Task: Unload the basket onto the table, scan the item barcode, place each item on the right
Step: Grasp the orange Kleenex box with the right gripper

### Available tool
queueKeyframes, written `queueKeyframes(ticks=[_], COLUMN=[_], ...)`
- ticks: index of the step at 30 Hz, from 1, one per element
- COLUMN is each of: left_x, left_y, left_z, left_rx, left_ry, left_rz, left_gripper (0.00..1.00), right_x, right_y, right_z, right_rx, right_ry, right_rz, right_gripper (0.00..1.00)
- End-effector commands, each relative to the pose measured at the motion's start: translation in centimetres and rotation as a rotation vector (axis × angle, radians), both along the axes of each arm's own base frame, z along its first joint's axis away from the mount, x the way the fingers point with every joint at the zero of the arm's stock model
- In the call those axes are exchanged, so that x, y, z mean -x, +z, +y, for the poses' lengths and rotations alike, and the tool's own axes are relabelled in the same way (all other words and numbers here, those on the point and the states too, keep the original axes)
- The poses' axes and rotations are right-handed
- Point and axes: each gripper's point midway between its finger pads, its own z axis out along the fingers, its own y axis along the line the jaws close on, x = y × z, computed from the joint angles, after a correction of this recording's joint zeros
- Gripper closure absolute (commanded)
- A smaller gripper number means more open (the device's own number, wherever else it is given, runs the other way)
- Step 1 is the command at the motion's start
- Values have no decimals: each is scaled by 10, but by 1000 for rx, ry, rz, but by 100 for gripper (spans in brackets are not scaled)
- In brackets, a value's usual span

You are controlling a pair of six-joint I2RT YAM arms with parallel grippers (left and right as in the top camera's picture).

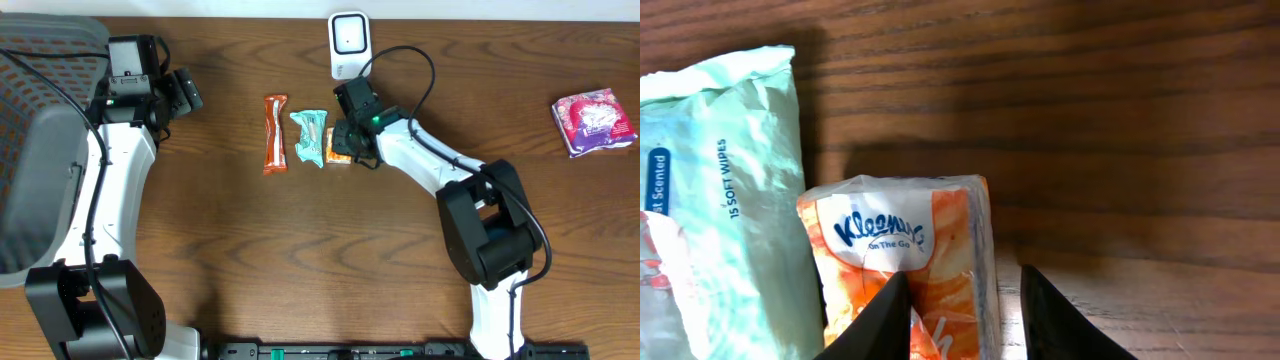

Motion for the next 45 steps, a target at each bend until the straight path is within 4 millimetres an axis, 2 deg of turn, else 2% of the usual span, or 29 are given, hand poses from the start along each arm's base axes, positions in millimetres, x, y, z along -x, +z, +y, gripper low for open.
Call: queueKeyframes(ticks=[1, 5, 12, 23, 34, 37, 45], left_x=[0, 0, 0, 0, 0, 0, 0], left_y=[0, 0, 0, 0, 0, 0, 0], left_z=[3, 3, 3, 3, 3, 3, 3], left_rx=[-1, -1, -1, -1, -1, -1, -1], left_ry=[16, 16, 16, 16, 16, 16, 16], left_rz=[1, 1, 1, 1, 1, 1, 1], left_gripper=[3, 2, 2, 2, 2, 2, 2], right_x=[9, 9, 10, 9, 11, 11, 6], right_y=[-33, -33, -34, -38, -39, -39, -21], right_z=[-25, -27, -29, -58, -56, -55, -56], right_rx=[138, 141, 148, 170, 132, 104, -25], right_ry=[-39, -40, -41, -95, -60, -60, -30], right_rz=[44, 45, 53, 100, 122, 135, 154], right_gripper=[69, 66, 49, 51, 51, 54, 48])
